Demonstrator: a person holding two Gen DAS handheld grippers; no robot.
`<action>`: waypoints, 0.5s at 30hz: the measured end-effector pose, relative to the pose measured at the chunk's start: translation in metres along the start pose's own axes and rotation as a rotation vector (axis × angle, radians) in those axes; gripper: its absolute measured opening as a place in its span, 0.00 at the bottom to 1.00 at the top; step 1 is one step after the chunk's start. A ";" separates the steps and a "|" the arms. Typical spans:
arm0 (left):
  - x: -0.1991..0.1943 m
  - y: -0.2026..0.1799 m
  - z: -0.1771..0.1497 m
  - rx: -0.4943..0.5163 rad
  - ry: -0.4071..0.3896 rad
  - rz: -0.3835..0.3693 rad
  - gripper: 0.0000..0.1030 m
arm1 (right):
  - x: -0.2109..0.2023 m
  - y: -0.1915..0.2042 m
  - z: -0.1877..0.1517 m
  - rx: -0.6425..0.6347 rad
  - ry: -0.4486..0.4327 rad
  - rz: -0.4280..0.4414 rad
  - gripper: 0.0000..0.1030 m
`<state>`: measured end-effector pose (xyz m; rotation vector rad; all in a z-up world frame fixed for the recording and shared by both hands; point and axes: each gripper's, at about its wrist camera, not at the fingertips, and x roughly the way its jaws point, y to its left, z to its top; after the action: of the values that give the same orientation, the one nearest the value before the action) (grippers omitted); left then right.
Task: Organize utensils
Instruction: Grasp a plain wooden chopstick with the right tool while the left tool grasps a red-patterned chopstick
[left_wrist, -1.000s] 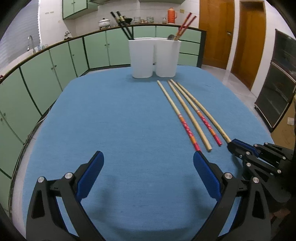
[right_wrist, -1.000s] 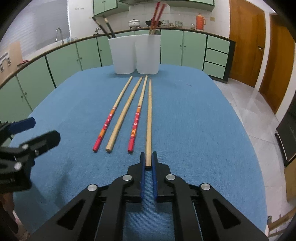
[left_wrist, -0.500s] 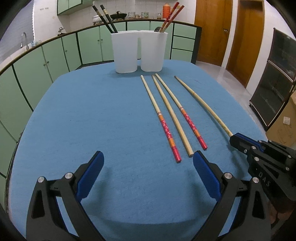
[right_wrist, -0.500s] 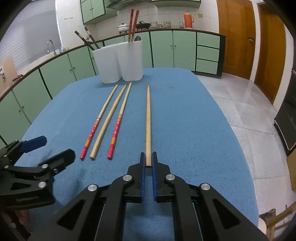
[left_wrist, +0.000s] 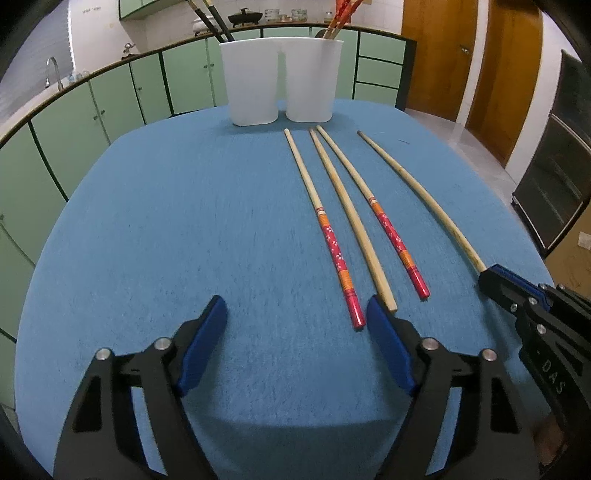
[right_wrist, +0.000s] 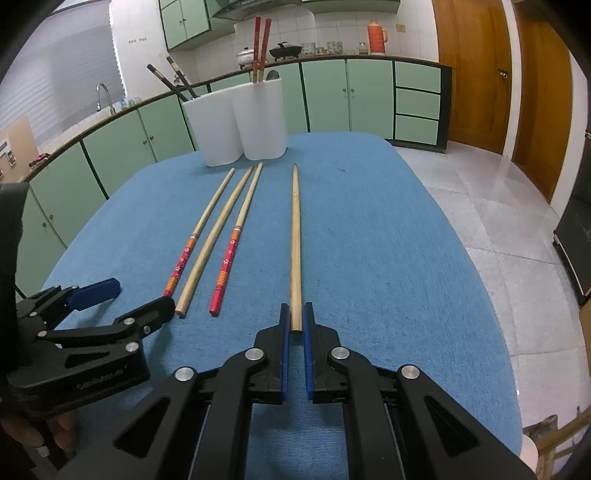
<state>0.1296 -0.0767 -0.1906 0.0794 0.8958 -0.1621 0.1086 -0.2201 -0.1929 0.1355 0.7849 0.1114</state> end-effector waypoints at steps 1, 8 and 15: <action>0.000 -0.001 0.001 -0.003 -0.002 -0.001 0.63 | 0.000 0.000 0.000 0.000 0.000 0.002 0.06; -0.002 -0.004 0.002 -0.002 -0.015 0.009 0.35 | 0.002 -0.002 0.001 0.011 0.002 0.012 0.06; -0.004 0.003 0.002 -0.014 -0.019 0.004 0.05 | 0.000 -0.001 0.001 -0.001 -0.004 0.002 0.06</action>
<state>0.1291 -0.0733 -0.1860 0.0665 0.8781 -0.1529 0.1097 -0.2209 -0.1920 0.1357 0.7804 0.1138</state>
